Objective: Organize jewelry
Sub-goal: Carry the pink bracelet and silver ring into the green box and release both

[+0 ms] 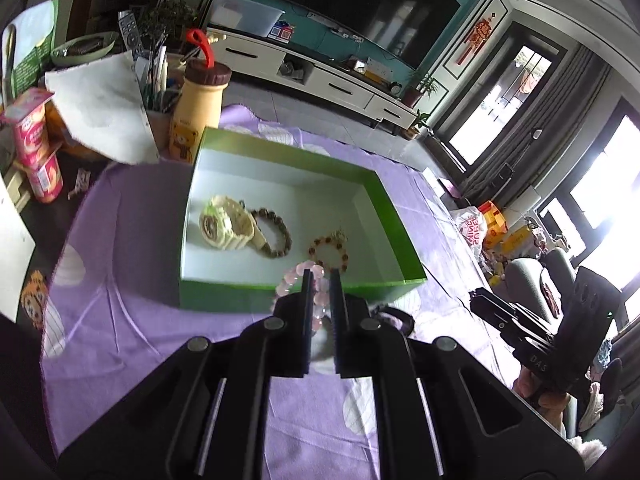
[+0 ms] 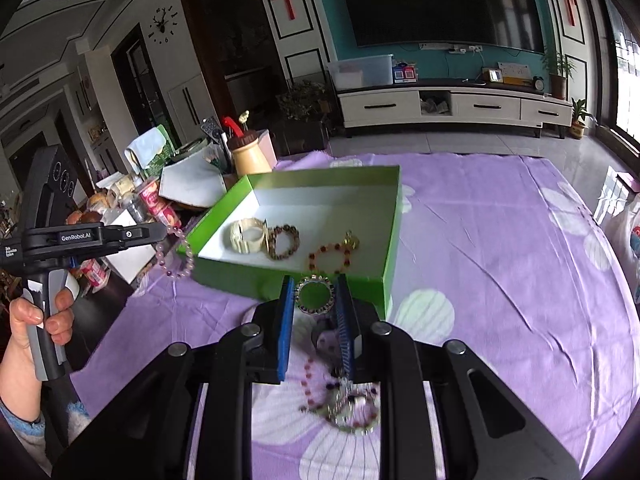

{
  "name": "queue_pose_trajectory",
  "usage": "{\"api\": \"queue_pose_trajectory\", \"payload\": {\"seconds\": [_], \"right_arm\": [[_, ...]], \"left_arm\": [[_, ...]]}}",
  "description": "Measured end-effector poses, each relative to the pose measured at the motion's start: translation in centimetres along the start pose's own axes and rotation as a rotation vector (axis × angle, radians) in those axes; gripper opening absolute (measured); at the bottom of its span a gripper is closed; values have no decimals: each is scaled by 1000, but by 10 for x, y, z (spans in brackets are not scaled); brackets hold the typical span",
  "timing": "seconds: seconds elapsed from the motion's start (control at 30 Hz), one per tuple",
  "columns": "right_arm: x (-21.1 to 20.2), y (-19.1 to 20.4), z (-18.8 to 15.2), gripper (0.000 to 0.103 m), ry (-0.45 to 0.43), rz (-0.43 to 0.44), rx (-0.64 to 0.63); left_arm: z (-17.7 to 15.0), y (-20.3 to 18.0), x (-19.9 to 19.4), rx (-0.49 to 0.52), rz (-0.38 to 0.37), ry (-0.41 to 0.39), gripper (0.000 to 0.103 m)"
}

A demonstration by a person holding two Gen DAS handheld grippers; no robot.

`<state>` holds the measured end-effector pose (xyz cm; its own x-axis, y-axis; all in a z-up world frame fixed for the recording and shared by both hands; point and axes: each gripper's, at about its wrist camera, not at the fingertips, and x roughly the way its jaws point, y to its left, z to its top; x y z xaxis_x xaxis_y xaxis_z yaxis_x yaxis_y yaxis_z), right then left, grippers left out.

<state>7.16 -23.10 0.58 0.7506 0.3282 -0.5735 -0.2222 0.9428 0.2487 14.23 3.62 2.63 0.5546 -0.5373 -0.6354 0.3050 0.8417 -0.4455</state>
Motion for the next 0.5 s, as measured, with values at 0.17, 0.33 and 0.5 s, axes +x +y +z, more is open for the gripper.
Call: {"api": "queue_pose_trajectory", "payload": {"seconds": [0.17,0.33,0.5], "right_arm": [[19,-1,30,21,-15,6,-2],[43,-5,56,21,-9,4,-4],[73,-18,78,21,20,9,35]], "left_arm": [[33,-2,15,-1,12,-16,7],[60,-6,37,-8,13,-12,7],[83,-6,71,-16,30,12,7]]}}
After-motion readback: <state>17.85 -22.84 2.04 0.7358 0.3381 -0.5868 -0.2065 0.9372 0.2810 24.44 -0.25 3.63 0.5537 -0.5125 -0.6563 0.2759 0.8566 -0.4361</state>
